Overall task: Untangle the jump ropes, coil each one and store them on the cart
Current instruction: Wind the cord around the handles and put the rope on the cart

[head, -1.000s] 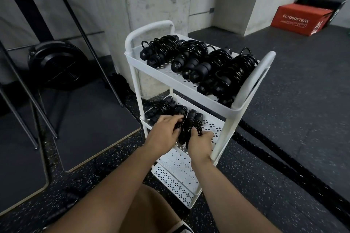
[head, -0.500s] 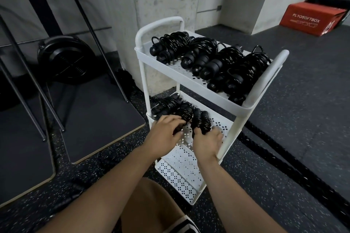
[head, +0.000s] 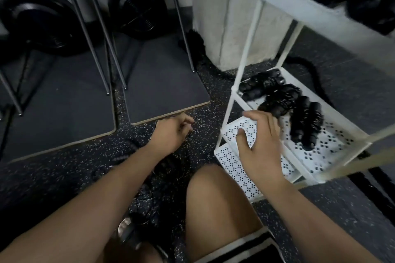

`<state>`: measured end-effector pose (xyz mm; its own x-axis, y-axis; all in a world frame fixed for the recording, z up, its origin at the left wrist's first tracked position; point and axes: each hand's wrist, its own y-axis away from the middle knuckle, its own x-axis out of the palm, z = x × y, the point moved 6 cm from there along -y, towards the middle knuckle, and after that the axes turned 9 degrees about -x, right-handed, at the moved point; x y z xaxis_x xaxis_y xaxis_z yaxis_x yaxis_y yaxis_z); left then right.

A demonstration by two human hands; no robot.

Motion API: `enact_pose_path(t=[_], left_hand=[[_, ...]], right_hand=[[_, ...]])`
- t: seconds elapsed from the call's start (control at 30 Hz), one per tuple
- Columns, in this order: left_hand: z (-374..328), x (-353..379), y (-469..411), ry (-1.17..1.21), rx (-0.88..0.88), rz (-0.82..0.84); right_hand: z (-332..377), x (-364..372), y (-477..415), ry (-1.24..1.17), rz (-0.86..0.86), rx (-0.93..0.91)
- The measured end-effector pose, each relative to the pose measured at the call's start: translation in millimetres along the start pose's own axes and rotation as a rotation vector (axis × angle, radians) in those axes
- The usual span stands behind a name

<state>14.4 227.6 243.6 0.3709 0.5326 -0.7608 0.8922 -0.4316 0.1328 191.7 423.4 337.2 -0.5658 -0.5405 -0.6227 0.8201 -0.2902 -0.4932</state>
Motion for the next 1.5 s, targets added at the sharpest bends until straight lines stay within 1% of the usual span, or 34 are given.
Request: enact_pose_path(t=[0.07, 0.17, 0.27, 0.5, 0.53, 0.57, 0.7, 0.8, 0.93, 1.07, 1.3, 1.4, 1.5], left_hand=[[37.2, 7.9, -3.6, -0.019, -0.085, 0.02], [89.2, 26.6, -6.7, -0.024, -0.211, 0.077], [139.1, 53.3, -8.9, -0.024, -0.305, 0.163], [227.6, 133.3, -15.5, -0.019, -0.477, 0.318], [258.9, 160.1, -28.3, -0.01, -0.522, 0.328], [268.4, 171.3, -30.5, 0.003, -0.546, 0.329], [284.0, 195.8, -27.9, 0.067, -0.687, 0.321], [311.4, 225.1, -32.7, 0.141, -0.793, 0.333], [337.0, 253.3, -42.5, 0.181, -0.811, 0.273], [356.3, 269.6, -51.6, 0.213, -0.911, 0.175], [360.3, 283.6, -61.9, 0.342, -0.98, 0.042], [357.8, 282.3, -55.5, 0.366, -1.036, 0.028], [352.5, 279.5, -45.9, 0.436, -1.051, 0.022]], right_hand=[[-6.8, 36.1, -0.7, -0.057, 0.147, 0.018], [-35.1, 91.5, 3.4, -0.178, 0.345, 0.179], [-71.6, 157.7, 16.8, -0.208, 0.566, 0.301], [-134.7, 272.4, 59.9, -0.196, 0.86, 0.436], [-159.7, 312.3, 69.6, -0.187, 0.925, 0.438], [-167.9, 326.1, 73.8, -0.173, 0.964, 0.443], [-180.7, 355.6, 87.0, -0.094, 1.062, 0.483], [-198.3, 401.2, 97.3, -0.084, 1.115, 0.519], [-215.6, 454.9, 106.6, -0.078, 1.102, 0.591], [-229.0, 490.8, 107.0, -0.03, 1.072, 0.639], [-235.5, 534.0, 101.3, -0.077, 1.11, 0.618], [-237.0, 545.7, 97.7, -0.131, 1.115, 0.695], [-234.1, 555.4, 99.0, -0.26, 1.123, 0.81]])
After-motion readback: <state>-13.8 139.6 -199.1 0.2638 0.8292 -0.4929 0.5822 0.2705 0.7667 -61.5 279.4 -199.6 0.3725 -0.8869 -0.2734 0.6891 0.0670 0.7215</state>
